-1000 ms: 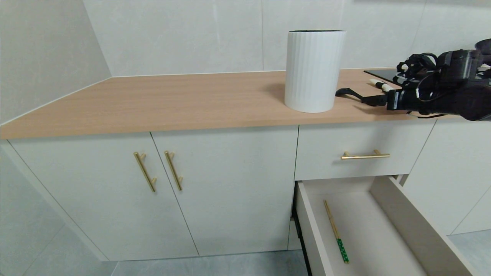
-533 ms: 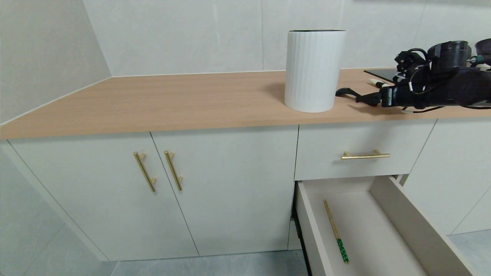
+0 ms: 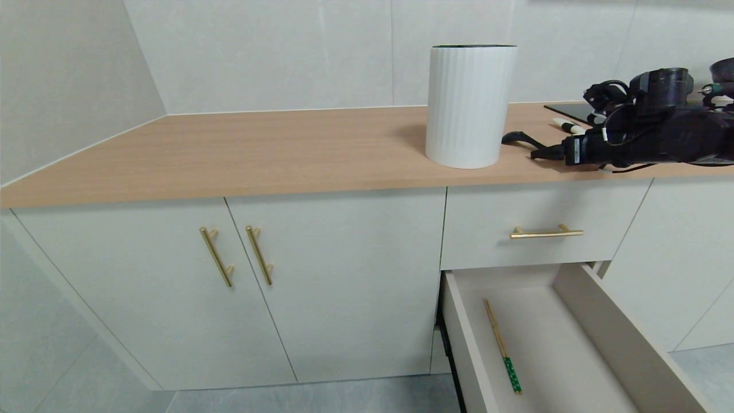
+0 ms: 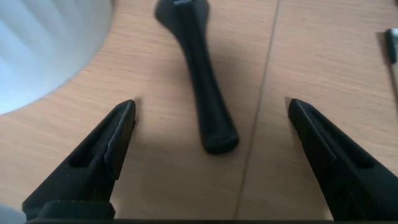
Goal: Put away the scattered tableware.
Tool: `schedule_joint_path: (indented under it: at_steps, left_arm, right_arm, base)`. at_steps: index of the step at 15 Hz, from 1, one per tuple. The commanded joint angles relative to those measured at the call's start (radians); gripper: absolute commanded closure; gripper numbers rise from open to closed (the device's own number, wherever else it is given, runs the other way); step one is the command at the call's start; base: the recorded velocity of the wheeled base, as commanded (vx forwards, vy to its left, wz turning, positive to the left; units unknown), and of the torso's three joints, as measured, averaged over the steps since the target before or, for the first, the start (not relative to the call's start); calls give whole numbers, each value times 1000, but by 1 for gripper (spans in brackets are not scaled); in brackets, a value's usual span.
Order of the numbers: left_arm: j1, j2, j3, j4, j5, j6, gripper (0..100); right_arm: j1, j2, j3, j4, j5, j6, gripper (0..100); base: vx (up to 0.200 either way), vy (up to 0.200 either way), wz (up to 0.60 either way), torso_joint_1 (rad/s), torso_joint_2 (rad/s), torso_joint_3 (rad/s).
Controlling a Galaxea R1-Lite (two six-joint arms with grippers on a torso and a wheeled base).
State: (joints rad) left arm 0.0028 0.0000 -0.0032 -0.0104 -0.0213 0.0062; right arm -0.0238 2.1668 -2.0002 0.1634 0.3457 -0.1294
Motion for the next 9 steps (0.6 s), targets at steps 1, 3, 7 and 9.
schedule_joint_path:
  at_steps: [1, 3, 7, 9]
  left_arm:
    - [0, 0, 0, 0, 0, 0, 0]
    - [0, 0, 0, 0, 0, 0, 0]
    - [0, 0, 0, 0, 0, 0, 0]
    - [0, 0, 0, 0, 0, 0, 0]
  right_arm:
    - [1, 4, 0, 1, -1, -1, 100]
    - [1, 18, 0, 1, -4, -3, 100]
    - [1, 30, 0, 1, -5, -6, 100]
    - [1, 25, 0, -1, -11, -9, 100]
  base:
    - [0, 0, 0, 0, 0, 0]
    - [0, 0, 0, 0, 0, 0]
    - [0, 0, 0, 0, 0, 0]
    - [0, 0, 0, 0, 0, 0]
